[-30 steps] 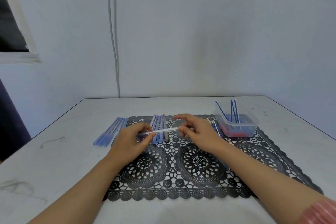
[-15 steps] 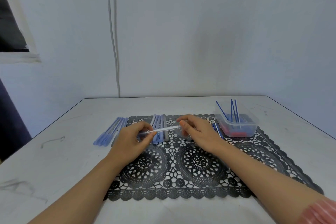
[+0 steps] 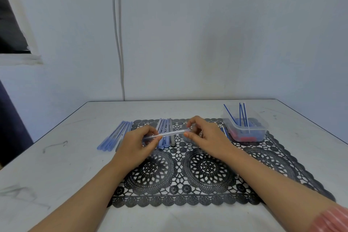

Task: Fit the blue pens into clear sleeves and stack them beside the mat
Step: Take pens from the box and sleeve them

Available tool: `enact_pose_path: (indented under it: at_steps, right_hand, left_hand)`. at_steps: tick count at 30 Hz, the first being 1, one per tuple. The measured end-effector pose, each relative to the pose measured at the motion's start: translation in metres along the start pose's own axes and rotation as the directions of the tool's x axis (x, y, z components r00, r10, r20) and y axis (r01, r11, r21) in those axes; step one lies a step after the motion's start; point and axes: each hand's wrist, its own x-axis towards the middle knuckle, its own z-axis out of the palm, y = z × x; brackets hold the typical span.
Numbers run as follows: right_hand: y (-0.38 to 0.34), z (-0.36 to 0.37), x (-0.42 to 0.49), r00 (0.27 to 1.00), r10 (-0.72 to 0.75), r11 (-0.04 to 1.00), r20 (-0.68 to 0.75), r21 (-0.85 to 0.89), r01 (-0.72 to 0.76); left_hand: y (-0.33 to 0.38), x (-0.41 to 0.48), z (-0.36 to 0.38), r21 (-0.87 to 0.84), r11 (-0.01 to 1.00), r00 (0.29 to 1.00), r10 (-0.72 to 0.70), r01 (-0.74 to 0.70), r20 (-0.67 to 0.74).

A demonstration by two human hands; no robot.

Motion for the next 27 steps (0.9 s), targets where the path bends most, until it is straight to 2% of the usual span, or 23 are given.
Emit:
enact_pose_path:
  at_steps: [4, 21, 27]
  right_hand:
    - [0.0000, 0.0010, 0.0009, 1.000, -0.017, 0.997, 0.008, -0.073, 0.017]
    - [0.0017, -0.0014, 0.0002, 0.999, -0.032, 0.994, 0.001, -0.105, 0.032]
    - [0.0013, -0.0020, 0.0007, 0.995, -0.100, 0.978, 0.002, -0.184, 0.099]
  left_hand:
    - [-0.0010, -0.0001, -0.0002, 0.021, 1.000, 1.000, 0.004, -0.005, 0.008]
    - [-0.0021, -0.0005, 0.0002, 0.026, 0.999, 0.999, -0.024, 0.023, 0.035]
    - [-0.0009, 0.0001, 0.0006, 0.033, 0.999, 0.999, -0.018, 0.016, 0.047]
